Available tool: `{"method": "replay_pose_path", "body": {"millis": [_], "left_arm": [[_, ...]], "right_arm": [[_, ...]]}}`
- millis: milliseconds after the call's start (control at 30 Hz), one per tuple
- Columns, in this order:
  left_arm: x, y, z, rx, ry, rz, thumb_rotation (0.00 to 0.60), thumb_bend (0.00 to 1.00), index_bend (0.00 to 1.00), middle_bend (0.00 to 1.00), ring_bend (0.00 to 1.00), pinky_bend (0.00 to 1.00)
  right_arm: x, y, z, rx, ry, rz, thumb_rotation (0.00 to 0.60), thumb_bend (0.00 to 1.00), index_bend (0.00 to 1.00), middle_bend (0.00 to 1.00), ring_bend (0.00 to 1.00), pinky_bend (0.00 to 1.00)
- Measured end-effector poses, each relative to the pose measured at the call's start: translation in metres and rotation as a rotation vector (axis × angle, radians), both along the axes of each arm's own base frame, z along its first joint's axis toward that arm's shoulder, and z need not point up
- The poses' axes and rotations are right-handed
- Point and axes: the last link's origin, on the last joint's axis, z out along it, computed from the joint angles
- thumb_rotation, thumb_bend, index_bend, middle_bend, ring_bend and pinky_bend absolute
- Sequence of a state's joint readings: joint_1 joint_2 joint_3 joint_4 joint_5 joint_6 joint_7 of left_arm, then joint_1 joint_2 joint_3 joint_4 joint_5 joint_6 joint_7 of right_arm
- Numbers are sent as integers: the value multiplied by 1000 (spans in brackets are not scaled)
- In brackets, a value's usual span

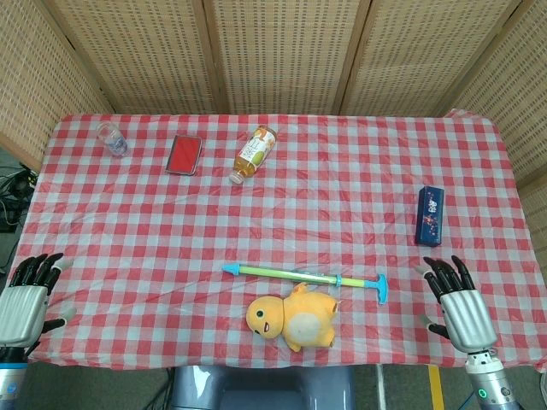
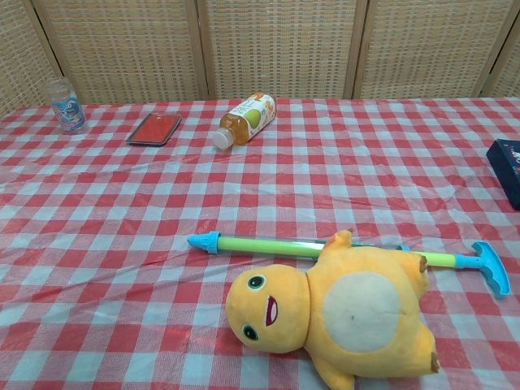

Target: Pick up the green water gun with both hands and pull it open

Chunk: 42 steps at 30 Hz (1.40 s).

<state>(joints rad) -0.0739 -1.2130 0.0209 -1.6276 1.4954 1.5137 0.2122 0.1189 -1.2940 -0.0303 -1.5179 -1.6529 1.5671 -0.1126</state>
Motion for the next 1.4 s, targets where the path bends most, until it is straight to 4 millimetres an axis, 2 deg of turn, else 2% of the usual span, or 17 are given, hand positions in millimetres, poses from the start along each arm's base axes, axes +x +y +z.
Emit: {"method": "replay_pose_path", "body": {"millis": [333,700,800,833,867,933,1000,1100,1200,1267,1400], "left_arm": [[1,0,2,3,-3,0,600,49,0,0,0,0],[-2,3,4,16,-14,12,600,51,0,0,0,0],[-1,3,5,20,-17,12,600,51,0,0,0,0],[-1,3,5,21,-18,12,600,52,0,0,0,0],[-2,4,5,23,-19,13,600,52,0,0,0,0],[-3,5,6,30,-25,18,600,52,0,0,0,0],[-3,6,7,34,-30,21,600,53,0,0,0,0],[-4,7,8,39,-37,25,600,56,0,0,0,0],[-5,8,9,43,-42,27,600,58,0,0,0,0],[-7,8,8,42,-43,32,600,59,0,0,0,0],[-11,11,8,36,-46,49,600,63,0,0,0,0]], "right_arm": [[0,0,-2,13,3,-10,600,138,0,0,0,0],[0,-10,-6,22,-8,-29,600,137,0,2,0,0],[2,-17,-8,23,-11,-34,600,132,16,69,27,11],[4,-19,-9,20,-12,-34,600,132,28,106,56,24],[6,-23,-9,16,-12,-31,600,132,55,175,127,57],[13,-36,-9,0,-7,-18,600,132,113,335,292,148],[21,-51,-10,-19,5,-15,600,133,194,549,510,278],[32,-70,-14,-39,27,-24,600,138,317,770,733,445],[39,-83,-19,-44,47,-40,600,151,398,907,866,571],[43,-89,-23,-37,56,-51,600,170,428,964,922,617],[48,-96,-33,-8,81,-89,600,255,447,1000,994,681]]}}
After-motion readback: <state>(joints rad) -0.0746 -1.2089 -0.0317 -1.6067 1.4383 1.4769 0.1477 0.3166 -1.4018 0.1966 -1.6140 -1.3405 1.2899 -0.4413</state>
